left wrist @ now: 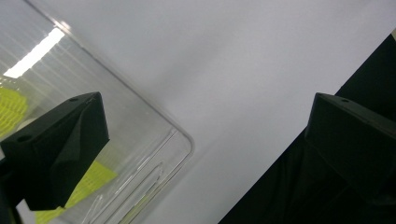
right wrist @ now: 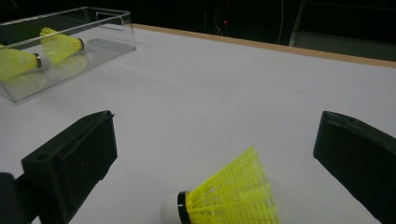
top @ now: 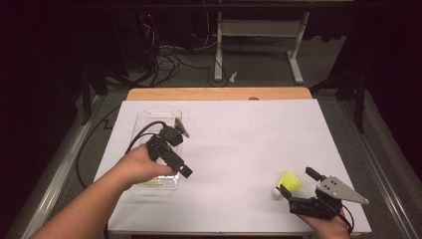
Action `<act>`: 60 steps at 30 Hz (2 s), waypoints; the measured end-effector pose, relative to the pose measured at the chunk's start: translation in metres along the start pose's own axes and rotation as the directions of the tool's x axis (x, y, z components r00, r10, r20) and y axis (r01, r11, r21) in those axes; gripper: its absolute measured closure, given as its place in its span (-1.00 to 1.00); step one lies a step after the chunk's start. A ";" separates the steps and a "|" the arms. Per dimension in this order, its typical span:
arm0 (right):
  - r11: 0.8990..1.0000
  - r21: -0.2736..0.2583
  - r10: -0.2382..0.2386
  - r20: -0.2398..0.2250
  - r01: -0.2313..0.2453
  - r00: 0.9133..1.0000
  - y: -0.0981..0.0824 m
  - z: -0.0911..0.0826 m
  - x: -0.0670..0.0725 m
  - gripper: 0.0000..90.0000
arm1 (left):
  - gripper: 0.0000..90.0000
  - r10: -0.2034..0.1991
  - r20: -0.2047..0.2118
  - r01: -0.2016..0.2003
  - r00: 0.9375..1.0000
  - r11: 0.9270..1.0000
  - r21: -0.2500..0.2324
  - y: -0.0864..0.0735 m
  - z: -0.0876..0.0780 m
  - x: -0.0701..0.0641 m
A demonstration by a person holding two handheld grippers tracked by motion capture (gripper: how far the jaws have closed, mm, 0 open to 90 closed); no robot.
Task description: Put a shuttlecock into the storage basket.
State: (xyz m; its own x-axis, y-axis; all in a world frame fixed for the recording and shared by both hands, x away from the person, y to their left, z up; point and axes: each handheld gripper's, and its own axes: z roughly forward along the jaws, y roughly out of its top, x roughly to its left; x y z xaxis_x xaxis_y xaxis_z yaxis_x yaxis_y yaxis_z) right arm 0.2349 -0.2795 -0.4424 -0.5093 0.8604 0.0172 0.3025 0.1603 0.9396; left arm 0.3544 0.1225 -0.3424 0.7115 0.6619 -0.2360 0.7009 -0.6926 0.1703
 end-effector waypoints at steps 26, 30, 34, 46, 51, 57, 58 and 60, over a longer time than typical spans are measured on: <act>0.997 0.077 0.022 0.071 -0.027 0.997 -0.012 -0.013 -0.042 -0.72 | -0.99 0.066 0.040 -0.067 0.997 0.998 0.013 0.023 0.028 -0.028; 0.994 0.101 0.031 0.044 -0.035 0.999 -0.017 -0.011 -0.046 -0.59 | -0.99 0.068 0.037 -0.068 0.997 0.998 0.015 0.023 0.028 -0.028; 0.991 0.126 0.031 0.002 -0.031 1.000 -0.018 -0.008 -0.045 -0.41 | -0.99 0.070 0.028 -0.070 0.997 0.997 0.021 0.023 0.028 -0.026; 0.988 0.155 -0.002 -0.117 0.020 0.993 -0.018 0.001 -0.036 0.19 | -0.99 0.057 0.028 -0.058 0.998 0.998 0.009 0.018 0.028 -0.023; 0.984 0.176 0.010 -0.129 0.013 0.992 -0.021 0.004 -0.038 0.32 | -0.99 0.062 0.026 -0.062 0.998 0.998 0.013 0.018 0.028 -0.025; 0.982 0.190 0.004 -0.133 0.021 0.991 -0.022 0.005 -0.039 0.53 | -0.99 0.062 0.025 -0.062 0.998 0.998 0.020 0.019 0.033 -0.025; 0.981 0.191 0.003 -0.135 0.023 0.991 -0.022 0.005 -0.039 0.55 | -0.99 0.061 0.025 -0.061 0.998 0.998 0.024 0.019 0.034 -0.025; 0.981 0.194 0.002 -0.137 0.025 0.991 -0.022 0.004 -0.039 0.64 | -0.99 0.058 0.026 -0.059 0.998 0.998 0.024 0.020 0.035 -0.025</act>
State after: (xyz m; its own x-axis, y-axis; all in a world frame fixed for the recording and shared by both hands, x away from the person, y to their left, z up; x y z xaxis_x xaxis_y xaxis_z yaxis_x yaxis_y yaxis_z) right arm 0.2517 -0.3146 -0.4653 -0.6142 0.7864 0.0656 0.4405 0.2728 0.8553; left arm 0.3483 0.0822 -0.3667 0.7494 0.6130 -0.2502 0.6565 -0.7369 0.1613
